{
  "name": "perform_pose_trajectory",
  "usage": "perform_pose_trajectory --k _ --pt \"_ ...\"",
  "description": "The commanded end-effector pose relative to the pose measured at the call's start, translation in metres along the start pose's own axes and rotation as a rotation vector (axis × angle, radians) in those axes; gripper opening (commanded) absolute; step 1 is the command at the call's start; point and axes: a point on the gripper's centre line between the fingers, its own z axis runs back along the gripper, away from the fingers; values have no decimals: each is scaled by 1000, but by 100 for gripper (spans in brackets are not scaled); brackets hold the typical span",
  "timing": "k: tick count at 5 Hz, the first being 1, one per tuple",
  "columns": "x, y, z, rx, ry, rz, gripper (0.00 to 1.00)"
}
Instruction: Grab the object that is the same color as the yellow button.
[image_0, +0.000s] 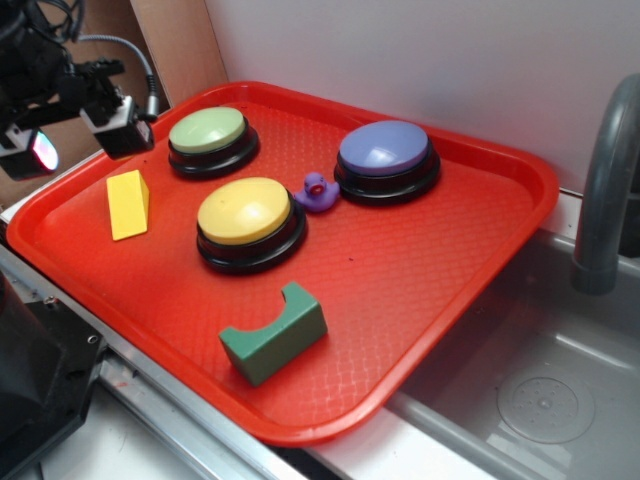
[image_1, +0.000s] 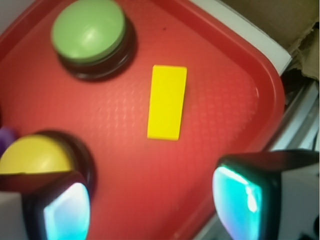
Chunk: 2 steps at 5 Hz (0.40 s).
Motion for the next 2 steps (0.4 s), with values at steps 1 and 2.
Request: perform_pose_trajectory --k 1,2 --pt "32 5 -33 54 -84 63 100" --pt "40 13 -47 35 -73 80 100"
